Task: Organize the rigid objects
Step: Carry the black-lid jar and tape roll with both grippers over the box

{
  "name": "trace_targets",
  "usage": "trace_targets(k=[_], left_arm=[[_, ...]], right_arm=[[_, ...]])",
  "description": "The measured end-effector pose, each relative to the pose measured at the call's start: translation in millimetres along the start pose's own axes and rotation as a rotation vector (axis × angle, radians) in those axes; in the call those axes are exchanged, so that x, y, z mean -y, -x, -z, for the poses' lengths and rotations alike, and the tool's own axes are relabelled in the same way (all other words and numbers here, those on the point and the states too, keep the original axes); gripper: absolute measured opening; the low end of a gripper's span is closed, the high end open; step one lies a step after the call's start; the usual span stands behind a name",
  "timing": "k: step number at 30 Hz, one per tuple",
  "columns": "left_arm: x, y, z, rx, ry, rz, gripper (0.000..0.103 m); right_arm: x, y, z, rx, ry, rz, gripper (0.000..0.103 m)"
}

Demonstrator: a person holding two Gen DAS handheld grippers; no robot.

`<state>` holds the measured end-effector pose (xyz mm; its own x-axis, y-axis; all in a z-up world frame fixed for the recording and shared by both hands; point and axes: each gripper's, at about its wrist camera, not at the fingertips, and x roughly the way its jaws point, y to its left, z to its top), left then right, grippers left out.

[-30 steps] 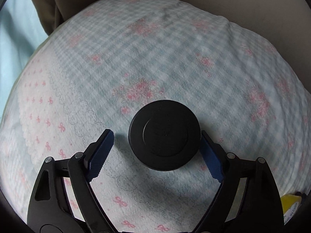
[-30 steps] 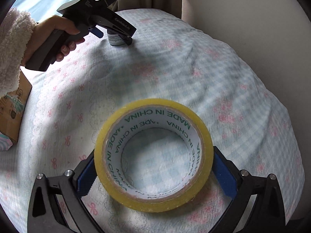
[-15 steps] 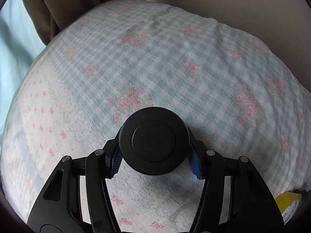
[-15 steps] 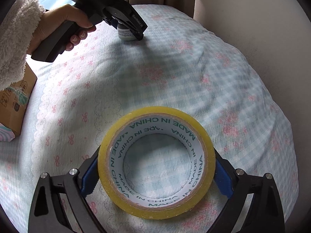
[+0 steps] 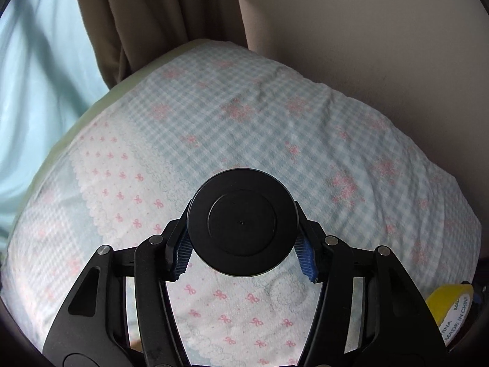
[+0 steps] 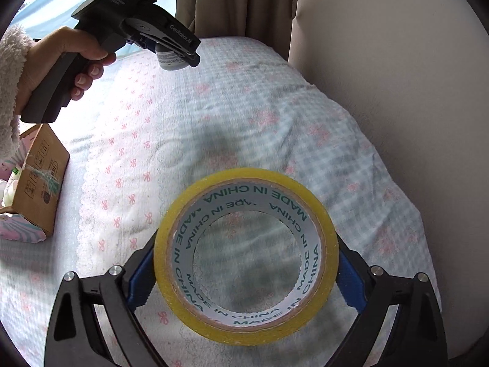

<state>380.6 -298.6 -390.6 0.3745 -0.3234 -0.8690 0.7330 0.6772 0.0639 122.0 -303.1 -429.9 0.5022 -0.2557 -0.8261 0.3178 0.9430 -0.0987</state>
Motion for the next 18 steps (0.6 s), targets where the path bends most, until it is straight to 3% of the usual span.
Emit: trace_targets(k=[9, 18], left_arm=[[-57, 147, 24, 0.085, 0.119, -0.007, 0.053], [-143, 279, 101, 0.149, 0.221, -0.058, 0.053]], right_arm=[[-11, 104, -43, 0.078, -0.019, 0.044, 0.096], [-64, 199, -84, 0.143, -0.024, 0.022, 0.096]])
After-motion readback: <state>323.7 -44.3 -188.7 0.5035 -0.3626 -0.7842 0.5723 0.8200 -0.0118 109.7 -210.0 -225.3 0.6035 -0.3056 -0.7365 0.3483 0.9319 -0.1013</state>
